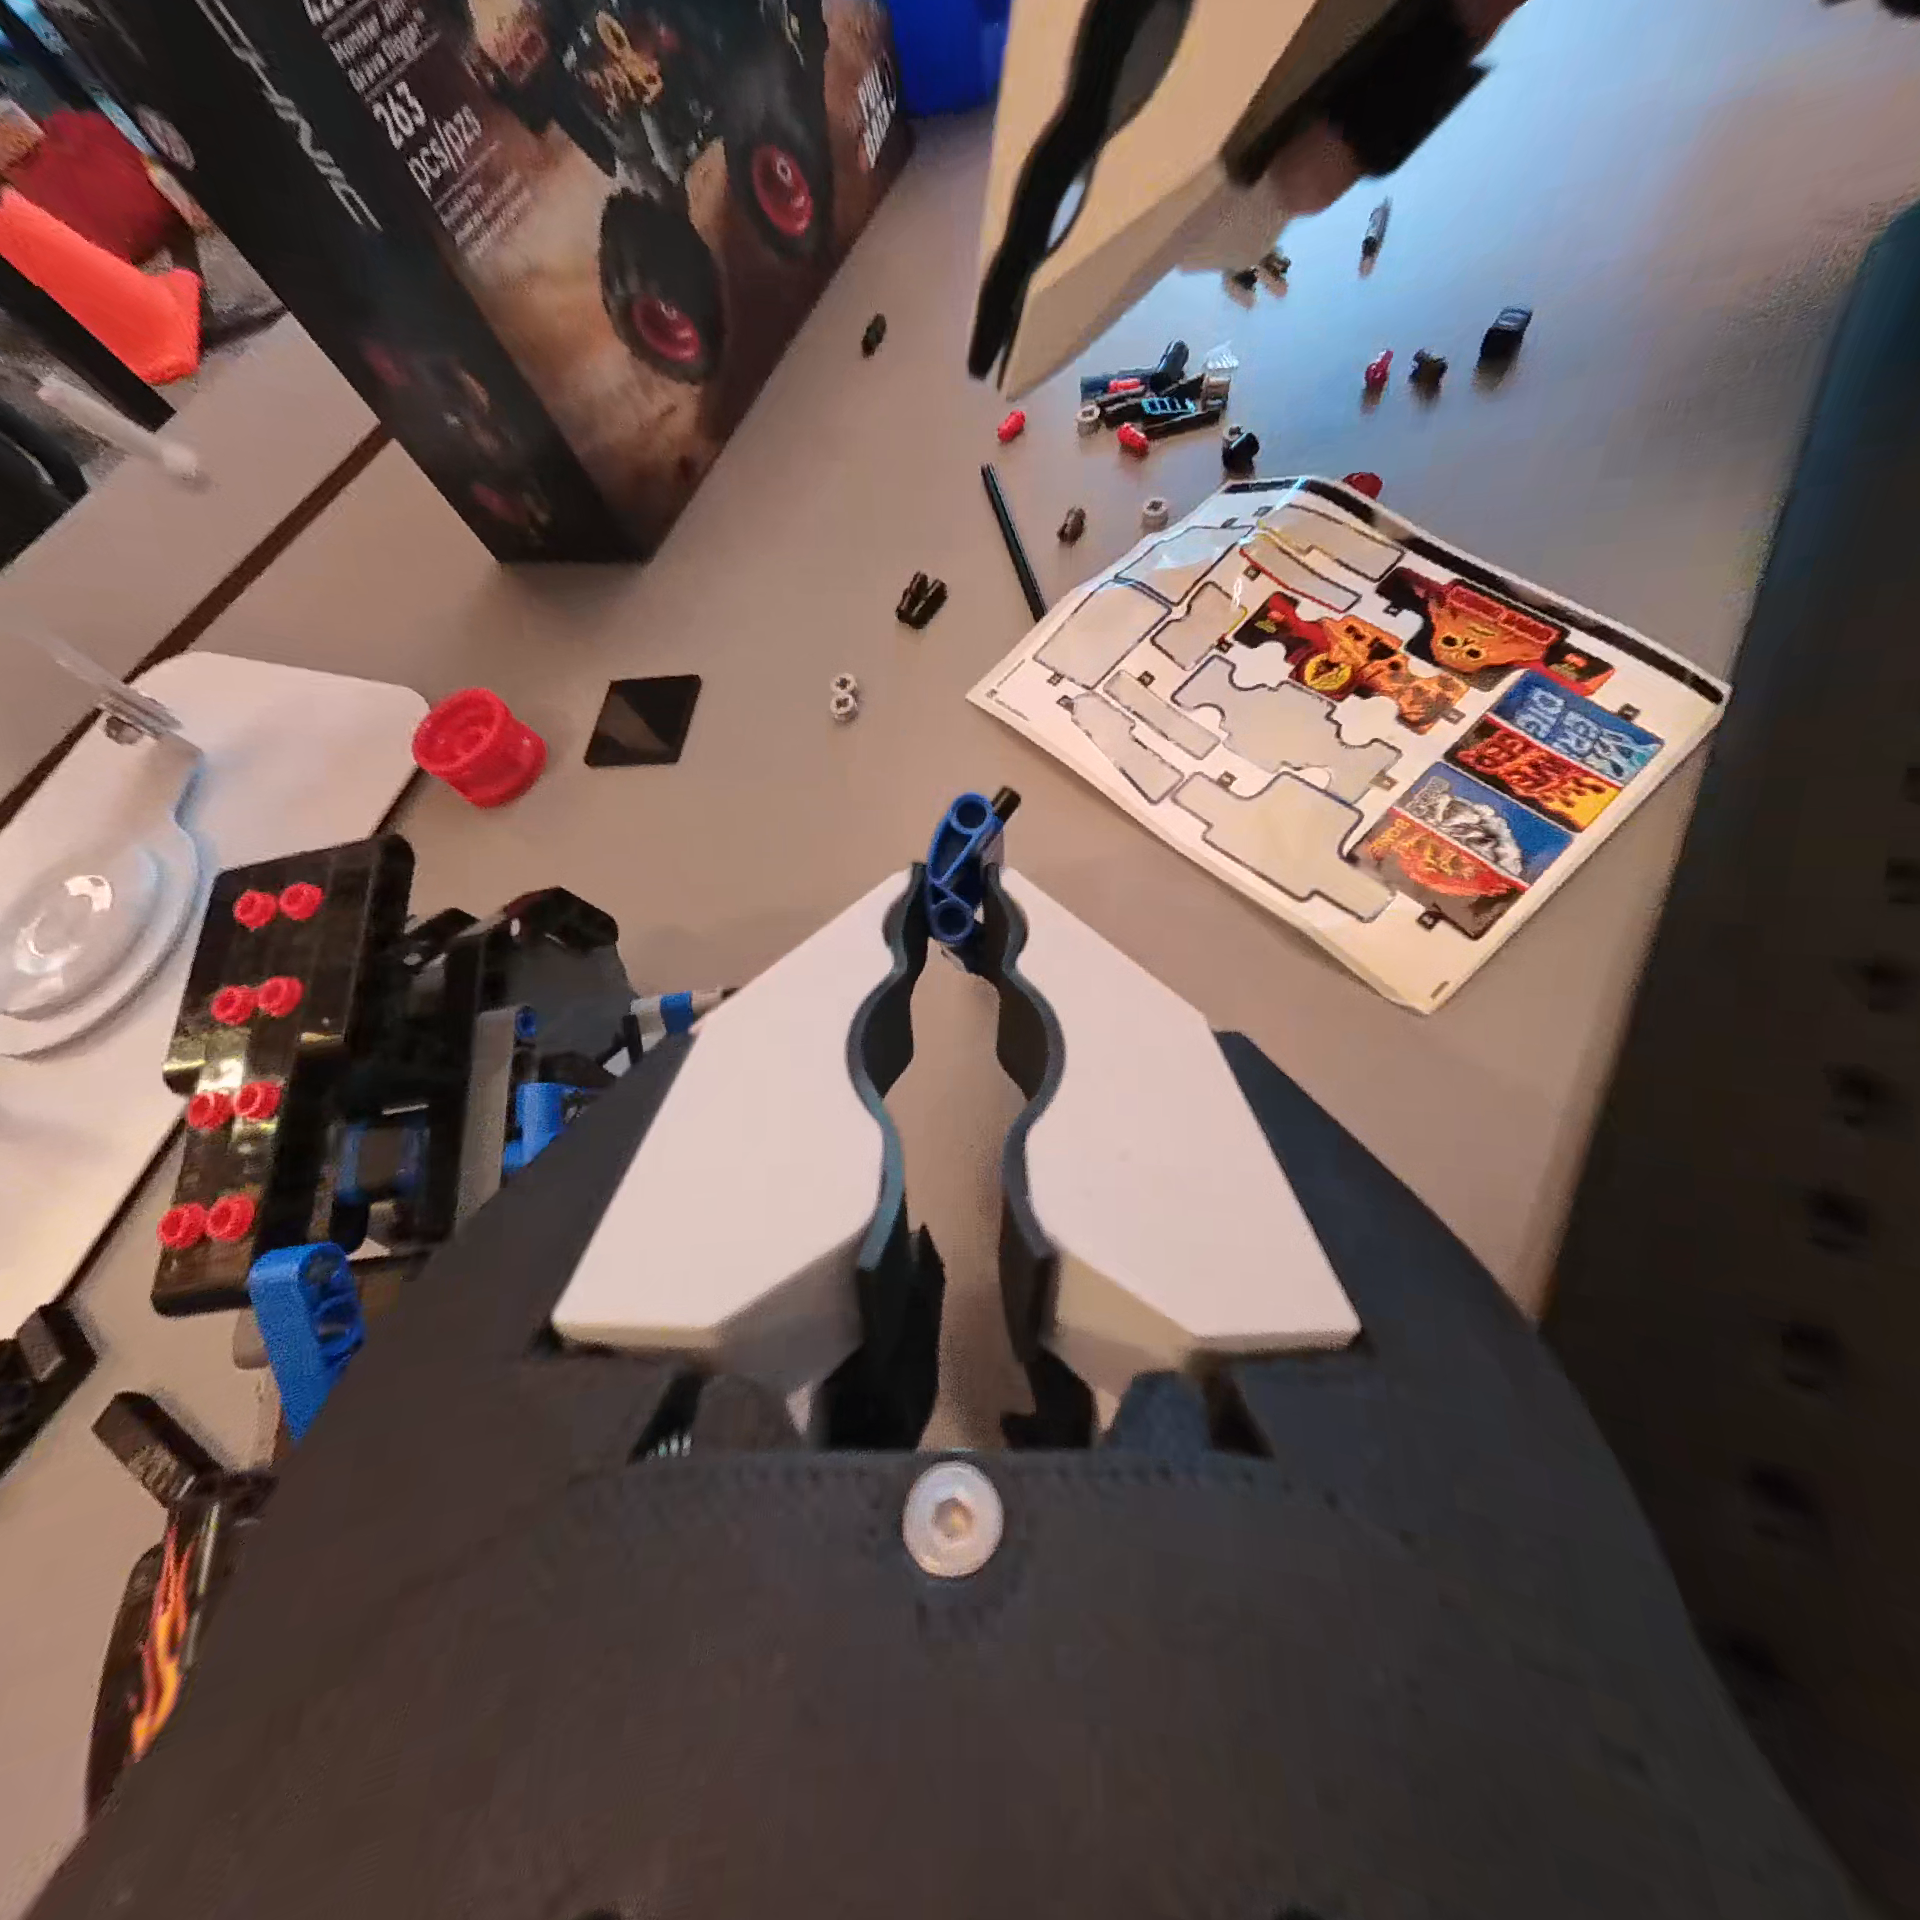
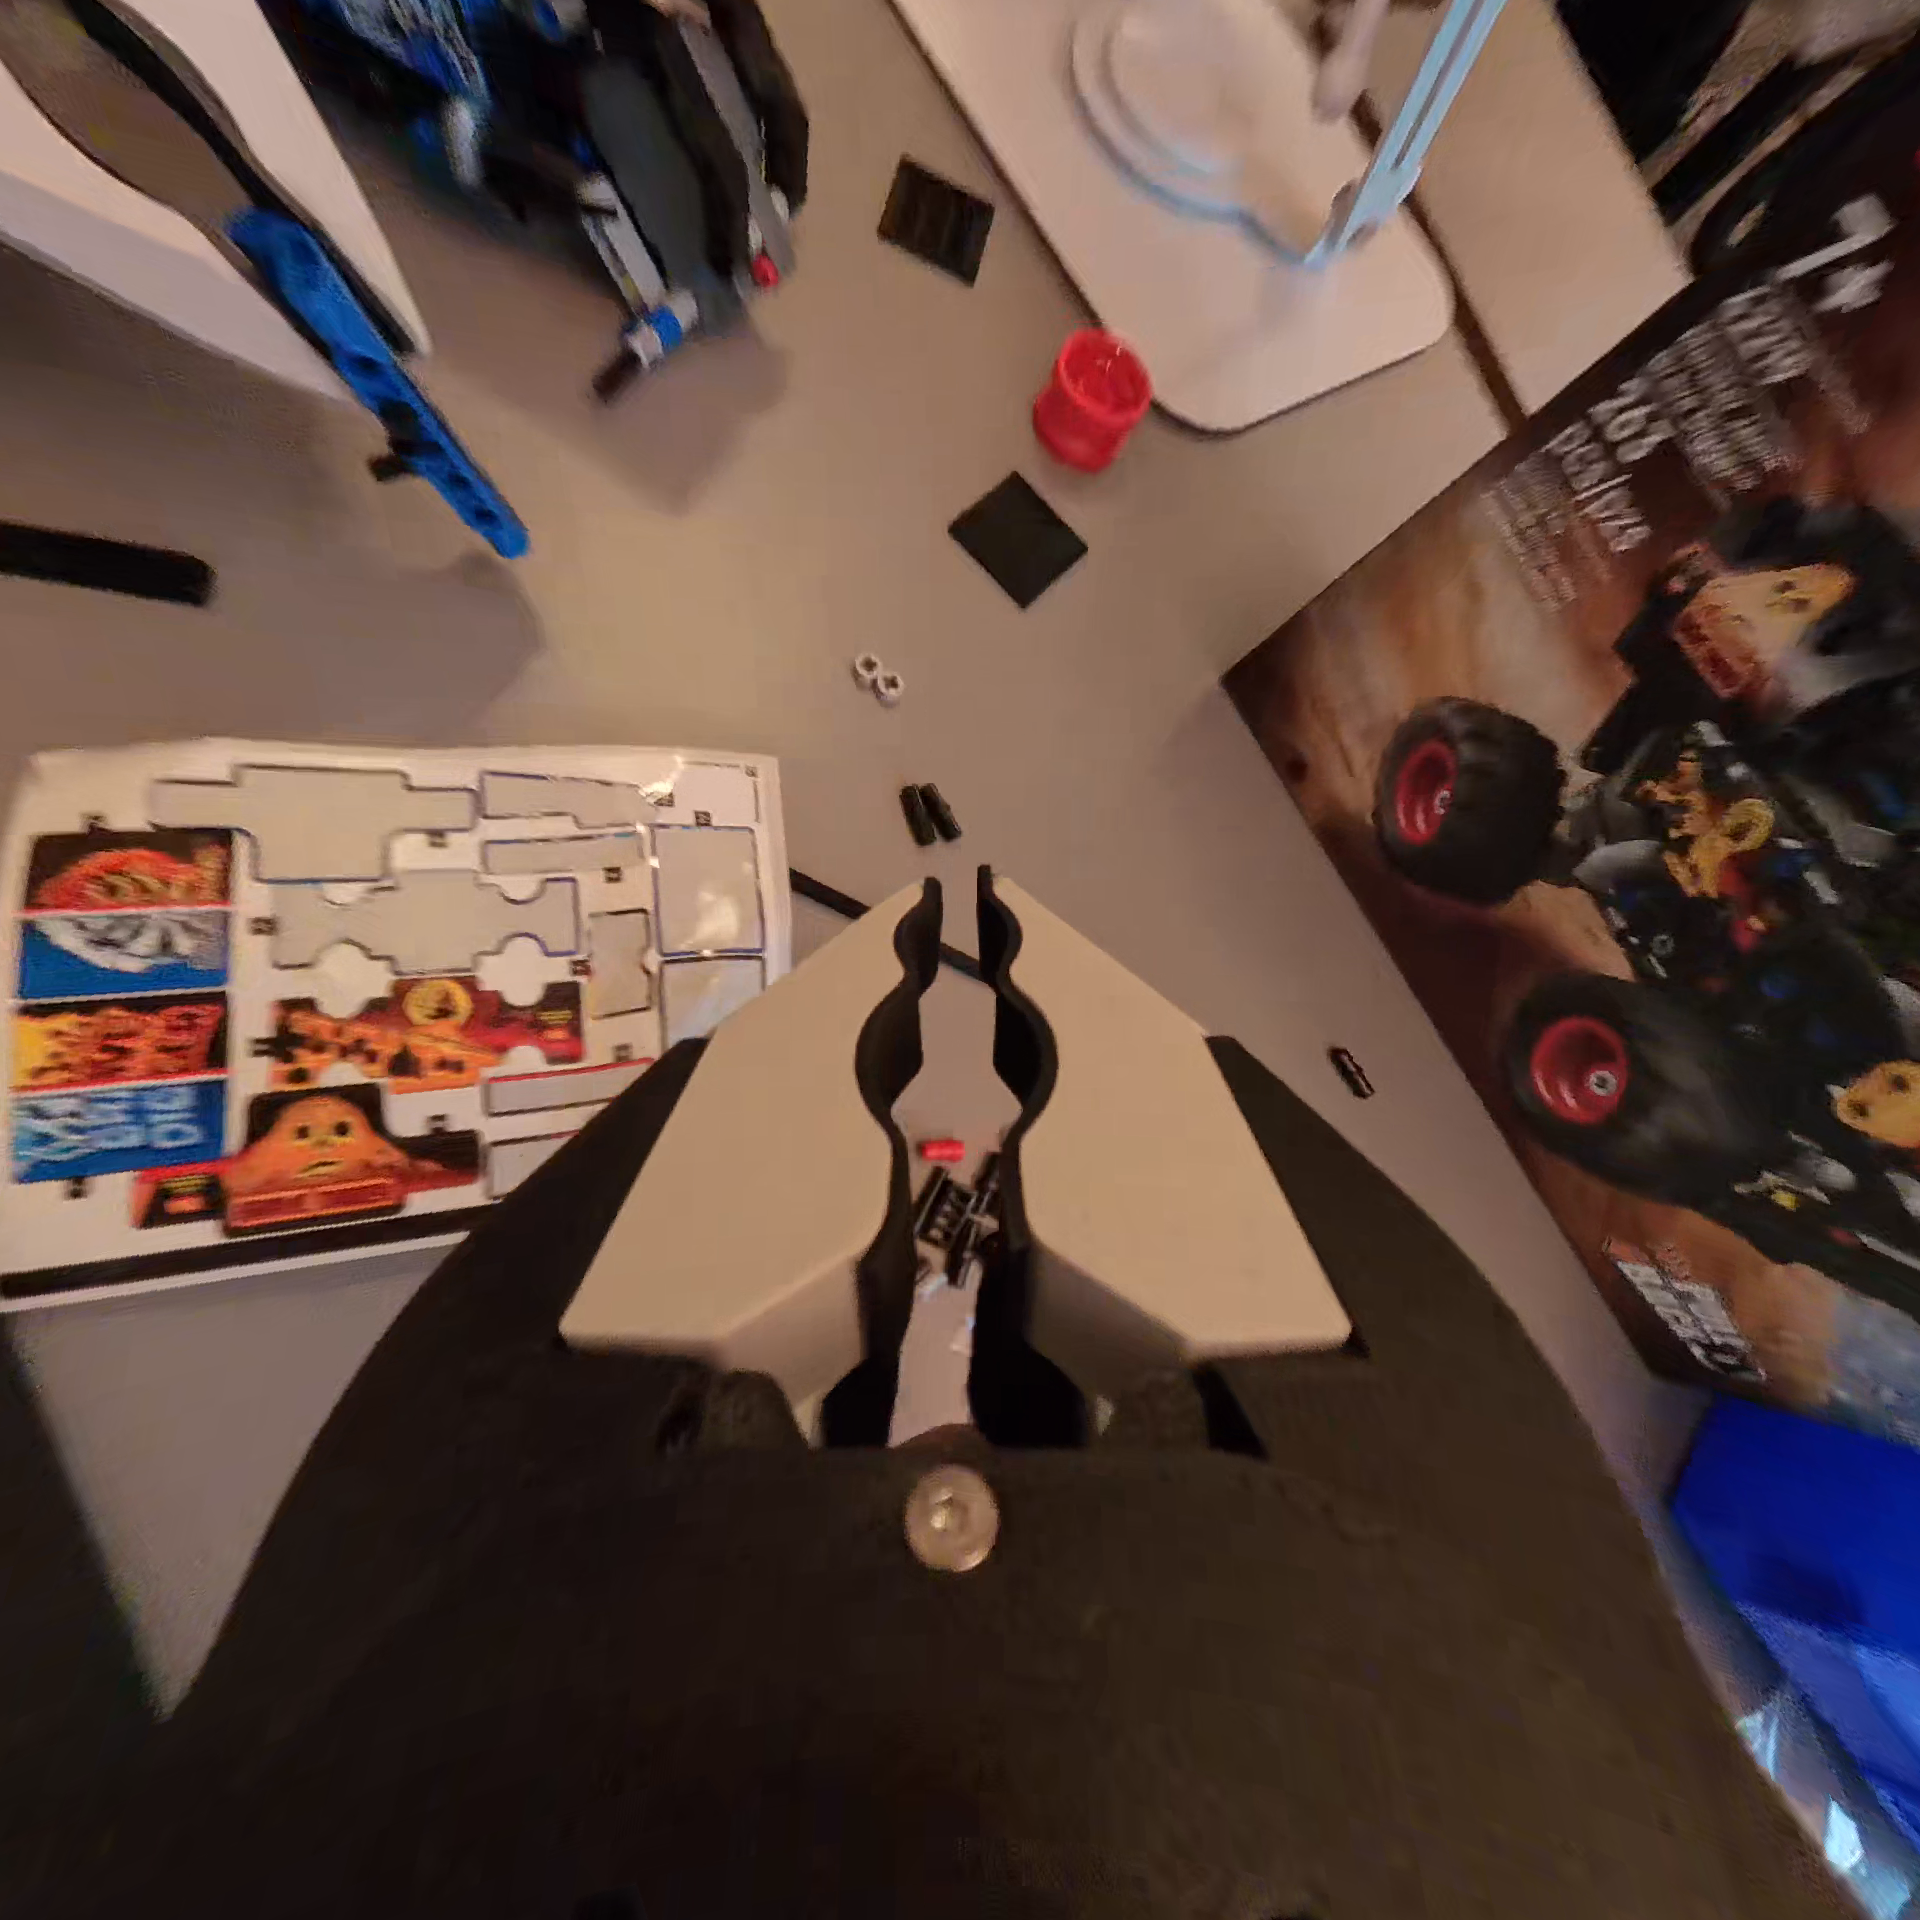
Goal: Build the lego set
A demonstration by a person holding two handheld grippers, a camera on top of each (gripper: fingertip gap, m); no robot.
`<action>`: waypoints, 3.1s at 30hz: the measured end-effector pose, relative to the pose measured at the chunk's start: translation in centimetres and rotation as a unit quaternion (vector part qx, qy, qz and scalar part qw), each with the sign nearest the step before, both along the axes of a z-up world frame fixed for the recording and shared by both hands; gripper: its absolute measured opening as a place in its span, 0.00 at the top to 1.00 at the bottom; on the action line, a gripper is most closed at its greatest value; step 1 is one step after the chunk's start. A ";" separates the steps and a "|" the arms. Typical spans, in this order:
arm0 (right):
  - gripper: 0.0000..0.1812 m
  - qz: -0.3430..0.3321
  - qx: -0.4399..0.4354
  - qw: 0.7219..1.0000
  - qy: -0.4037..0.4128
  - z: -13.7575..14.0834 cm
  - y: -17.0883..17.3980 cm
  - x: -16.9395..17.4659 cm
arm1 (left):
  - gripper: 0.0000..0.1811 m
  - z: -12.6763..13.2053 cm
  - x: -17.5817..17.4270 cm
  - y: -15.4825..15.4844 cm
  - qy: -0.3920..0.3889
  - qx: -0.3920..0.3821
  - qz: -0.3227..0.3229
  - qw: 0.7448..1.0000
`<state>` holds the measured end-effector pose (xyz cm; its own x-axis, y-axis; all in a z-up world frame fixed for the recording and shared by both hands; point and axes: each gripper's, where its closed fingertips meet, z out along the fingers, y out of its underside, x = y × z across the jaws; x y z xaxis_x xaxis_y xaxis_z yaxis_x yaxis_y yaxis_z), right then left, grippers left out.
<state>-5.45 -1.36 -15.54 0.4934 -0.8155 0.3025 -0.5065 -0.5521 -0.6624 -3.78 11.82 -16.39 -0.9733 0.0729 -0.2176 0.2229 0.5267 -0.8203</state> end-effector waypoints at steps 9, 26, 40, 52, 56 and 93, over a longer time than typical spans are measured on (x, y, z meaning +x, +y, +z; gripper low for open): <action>0.95 0.095 0.008 0.992 0.083 -4.8 -0.3 3.3 | 0.95 -1.0 0.2 0.3 0.022 0.020 0.001 1.000; 0.99 0.121 0.060 0.986 0.095 -4.6 1.4 3.5 | 0.93 -1.5 -0.2 0.3 0.035 0.024 -0.015 0.999; 0.99 0.118 0.100 0.985 0.078 -3.0 7.6 -0.5 | 0.77 -3.1 -1.1 -0.7 -0.055 0.060 -0.064 0.995; 0.99 0.125 0.112 0.981 0.100 -4.9 9.0 -0.8 | 0.80 -3.8 -1.9 -2.8 -0.120 0.102 -0.132 0.979; 0.99 0.125 0.122 0.980 0.096 -4.6 8.8 -0.9 | 0.80 -3.8 -2.0 -2.7 -0.122 0.112 -0.134 0.977; 0.99 0.122 0.131 0.982 0.054 -2.2 9.6 -1.2 | 0.67 -3.9 -3.0 -0.2 -0.033 0.075 -0.122 0.989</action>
<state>-6.67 8.26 -17.72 0.7020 -0.7114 0.0323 -0.4554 -0.4834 -0.7476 -6.83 11.66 -20.29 -0.9072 0.3391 -0.2492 0.4081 0.5650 -0.7171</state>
